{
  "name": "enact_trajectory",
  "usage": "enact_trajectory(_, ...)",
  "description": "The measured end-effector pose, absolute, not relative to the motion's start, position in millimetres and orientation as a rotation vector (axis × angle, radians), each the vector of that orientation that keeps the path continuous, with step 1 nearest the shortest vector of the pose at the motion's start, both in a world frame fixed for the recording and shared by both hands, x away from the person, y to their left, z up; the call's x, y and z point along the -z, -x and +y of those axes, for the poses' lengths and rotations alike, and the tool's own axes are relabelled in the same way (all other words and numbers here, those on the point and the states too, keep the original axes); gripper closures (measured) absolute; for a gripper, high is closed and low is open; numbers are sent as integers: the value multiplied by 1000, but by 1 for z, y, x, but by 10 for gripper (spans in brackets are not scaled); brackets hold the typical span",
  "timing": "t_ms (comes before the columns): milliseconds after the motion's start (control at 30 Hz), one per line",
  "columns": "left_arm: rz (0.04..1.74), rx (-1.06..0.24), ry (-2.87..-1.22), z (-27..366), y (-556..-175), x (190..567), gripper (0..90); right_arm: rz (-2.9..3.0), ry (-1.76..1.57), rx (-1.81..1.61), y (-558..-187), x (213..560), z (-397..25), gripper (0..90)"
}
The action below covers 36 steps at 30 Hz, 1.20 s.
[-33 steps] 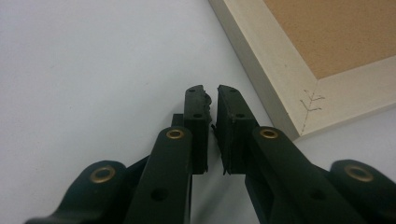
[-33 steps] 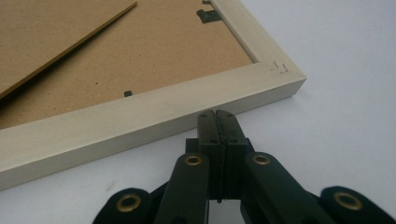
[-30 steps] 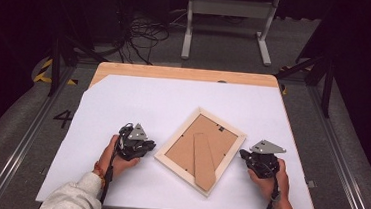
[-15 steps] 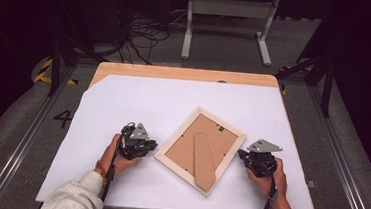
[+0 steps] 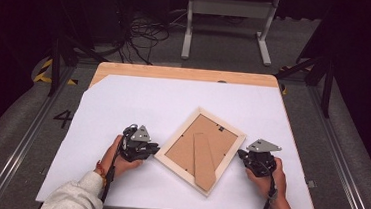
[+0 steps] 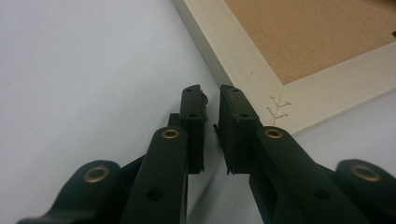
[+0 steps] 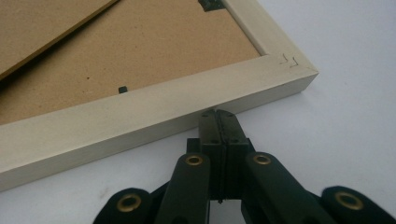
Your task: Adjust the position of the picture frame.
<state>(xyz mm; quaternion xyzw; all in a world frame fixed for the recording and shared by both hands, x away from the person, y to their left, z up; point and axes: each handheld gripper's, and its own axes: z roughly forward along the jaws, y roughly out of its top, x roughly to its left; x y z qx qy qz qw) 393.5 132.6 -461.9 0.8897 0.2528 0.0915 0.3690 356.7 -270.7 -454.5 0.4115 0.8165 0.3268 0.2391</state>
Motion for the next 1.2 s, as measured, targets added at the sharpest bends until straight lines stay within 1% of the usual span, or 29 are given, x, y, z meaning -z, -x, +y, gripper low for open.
enact_trajectory(100,663,-189,-2262,136,-395,463,791,2236,-1128,-892,-357,454,-271,900)
enact_trajectory(200,653,-205,-2272,135,-395,463,792,2238,-1128,-893,-357,455,-271,900)
enact_trajectory(600,677,-184,-2252,137,-392,464,786,2239,-1126,-892,-358,455,-269,900)
enact_trajectory(733,665,-203,-2262,137,-391,463,786,2239,-1123,-892,-359,455,-269,900)
enact_trajectory(1200,655,-181,-2268,139,-390,463,782,2245,-1115,-897,-358,455,-266,900)
